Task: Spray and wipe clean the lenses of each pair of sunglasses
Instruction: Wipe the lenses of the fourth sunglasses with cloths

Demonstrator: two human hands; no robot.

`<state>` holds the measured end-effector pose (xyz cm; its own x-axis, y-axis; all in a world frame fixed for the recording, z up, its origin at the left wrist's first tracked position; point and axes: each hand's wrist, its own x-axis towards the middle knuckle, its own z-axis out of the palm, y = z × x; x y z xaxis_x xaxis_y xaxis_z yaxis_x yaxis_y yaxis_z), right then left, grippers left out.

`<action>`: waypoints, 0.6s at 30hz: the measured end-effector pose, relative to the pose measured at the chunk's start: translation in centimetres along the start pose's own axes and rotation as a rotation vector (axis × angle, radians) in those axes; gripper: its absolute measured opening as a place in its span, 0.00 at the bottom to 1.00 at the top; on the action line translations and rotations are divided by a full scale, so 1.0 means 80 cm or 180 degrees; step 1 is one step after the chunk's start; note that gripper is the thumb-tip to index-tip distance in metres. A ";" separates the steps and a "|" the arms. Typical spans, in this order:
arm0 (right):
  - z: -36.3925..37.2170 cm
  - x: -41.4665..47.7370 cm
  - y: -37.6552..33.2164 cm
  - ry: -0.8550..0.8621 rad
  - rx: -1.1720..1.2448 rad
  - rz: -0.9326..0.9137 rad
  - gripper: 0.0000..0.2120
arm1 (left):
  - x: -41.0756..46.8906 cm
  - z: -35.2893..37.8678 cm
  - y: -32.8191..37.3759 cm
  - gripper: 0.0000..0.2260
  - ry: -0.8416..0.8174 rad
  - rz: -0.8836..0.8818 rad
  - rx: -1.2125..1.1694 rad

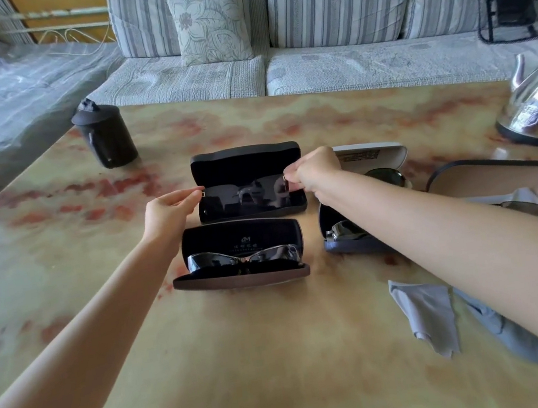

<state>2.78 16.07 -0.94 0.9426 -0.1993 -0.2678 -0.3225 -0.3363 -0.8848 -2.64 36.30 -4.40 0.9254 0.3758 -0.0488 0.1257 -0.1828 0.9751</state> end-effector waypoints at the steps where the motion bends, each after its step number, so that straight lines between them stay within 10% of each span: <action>1: 0.000 -0.001 -0.001 0.0005 -0.0082 -0.0012 0.13 | 0.000 0.001 -0.001 0.11 0.0017 0.0010 0.0012; 18: -0.046 -0.007 0.011 0.0171 -0.0648 -0.0636 0.08 | -0.011 -0.017 0.004 0.11 0.0064 0.0190 0.0255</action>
<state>1.63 12.51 -0.15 0.9850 -0.1572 -0.0705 -0.1467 -0.5506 -0.8218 -3.88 37.19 -3.73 0.9248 0.3802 0.0139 0.0996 -0.2771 0.9557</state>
